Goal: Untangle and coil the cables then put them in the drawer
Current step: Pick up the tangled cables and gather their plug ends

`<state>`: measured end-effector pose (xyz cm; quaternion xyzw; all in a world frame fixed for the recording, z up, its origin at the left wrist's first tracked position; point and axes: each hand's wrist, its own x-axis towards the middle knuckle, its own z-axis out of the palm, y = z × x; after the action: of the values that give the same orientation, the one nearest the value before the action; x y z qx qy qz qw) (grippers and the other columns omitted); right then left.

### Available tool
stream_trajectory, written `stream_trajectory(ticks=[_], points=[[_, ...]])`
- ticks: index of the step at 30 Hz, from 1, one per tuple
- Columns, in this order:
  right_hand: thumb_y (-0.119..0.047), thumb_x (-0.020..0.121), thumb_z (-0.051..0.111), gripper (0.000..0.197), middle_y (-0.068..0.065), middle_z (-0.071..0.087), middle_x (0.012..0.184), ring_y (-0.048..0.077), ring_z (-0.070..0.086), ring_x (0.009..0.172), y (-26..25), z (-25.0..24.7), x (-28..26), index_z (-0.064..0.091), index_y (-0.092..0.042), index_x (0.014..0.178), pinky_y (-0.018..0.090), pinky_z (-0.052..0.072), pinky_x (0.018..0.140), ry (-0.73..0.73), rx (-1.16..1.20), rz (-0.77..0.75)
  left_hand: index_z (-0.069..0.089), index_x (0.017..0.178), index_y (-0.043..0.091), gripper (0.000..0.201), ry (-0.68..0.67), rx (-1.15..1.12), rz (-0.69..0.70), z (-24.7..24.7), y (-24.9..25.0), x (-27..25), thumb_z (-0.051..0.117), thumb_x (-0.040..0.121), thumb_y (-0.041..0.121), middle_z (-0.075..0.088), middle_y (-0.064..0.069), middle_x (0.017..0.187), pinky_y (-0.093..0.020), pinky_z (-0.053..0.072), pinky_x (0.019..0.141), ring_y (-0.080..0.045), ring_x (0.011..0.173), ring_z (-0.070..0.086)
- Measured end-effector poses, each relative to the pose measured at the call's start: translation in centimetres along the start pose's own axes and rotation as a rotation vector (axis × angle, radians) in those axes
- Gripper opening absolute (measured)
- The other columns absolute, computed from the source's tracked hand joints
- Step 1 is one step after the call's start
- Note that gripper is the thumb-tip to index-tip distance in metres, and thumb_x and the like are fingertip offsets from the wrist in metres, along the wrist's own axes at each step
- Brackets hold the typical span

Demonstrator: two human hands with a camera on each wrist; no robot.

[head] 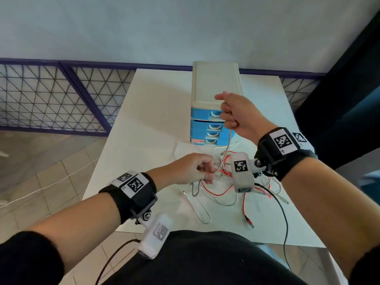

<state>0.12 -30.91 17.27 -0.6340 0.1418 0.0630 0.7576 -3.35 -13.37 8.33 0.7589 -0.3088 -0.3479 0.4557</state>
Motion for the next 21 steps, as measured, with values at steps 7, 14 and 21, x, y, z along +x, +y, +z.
stream_trajectory(ticks=[7, 14, 21], points=[[-0.027, 0.097, 0.047, 0.022, -0.001, 0.055, 0.070, 0.007, 0.041, 0.053, -4.0, -3.0, -1.4, 0.067, -0.020, 0.093, 0.020, 0.034, 0.052, 0.391, -0.666, -0.517, 0.052, 0.085, 0.026, 0.025, 0.161, 0.244, -0.082, -0.4, -3.2, 1.8, 0.076, 0.077, 0.027, 0.059, 0.014, 0.084, -0.014, 0.043, 0.069, 0.000, 0.070, 0.055], [-0.029, 0.099, 0.045, 0.026, -0.009, 0.061, 0.073, 0.004, 0.050, 0.061, -3.8, -4.8, -2.4, 0.067, -0.022, 0.109, 0.023, 0.037, 0.059, 0.485, -0.916, -0.632, 0.054, 0.087, 0.025, 0.027, -0.078, 0.626, -0.247, 0.6, -8.4, 0.4, 0.073, 0.068, 0.021, 0.046, 0.011, 0.088, -0.027, 0.039, 0.065, -0.012, 0.079, 0.049], [-0.019, 0.101, 0.040, 0.026, -0.009, 0.053, 0.067, 0.000, 0.047, 0.052, 0.1, -4.5, -2.1, 0.066, -0.018, 0.107, 0.010, 0.036, 0.046, 0.170, -0.838, -0.368, 0.057, 0.083, 0.025, 0.013, -0.203, 0.670, -0.182, 1.2, -8.5, 0.0, 0.066, 0.078, 0.017, 0.048, 0.013, 0.081, -0.027, 0.042, 0.067, -0.009, 0.077, 0.051]])
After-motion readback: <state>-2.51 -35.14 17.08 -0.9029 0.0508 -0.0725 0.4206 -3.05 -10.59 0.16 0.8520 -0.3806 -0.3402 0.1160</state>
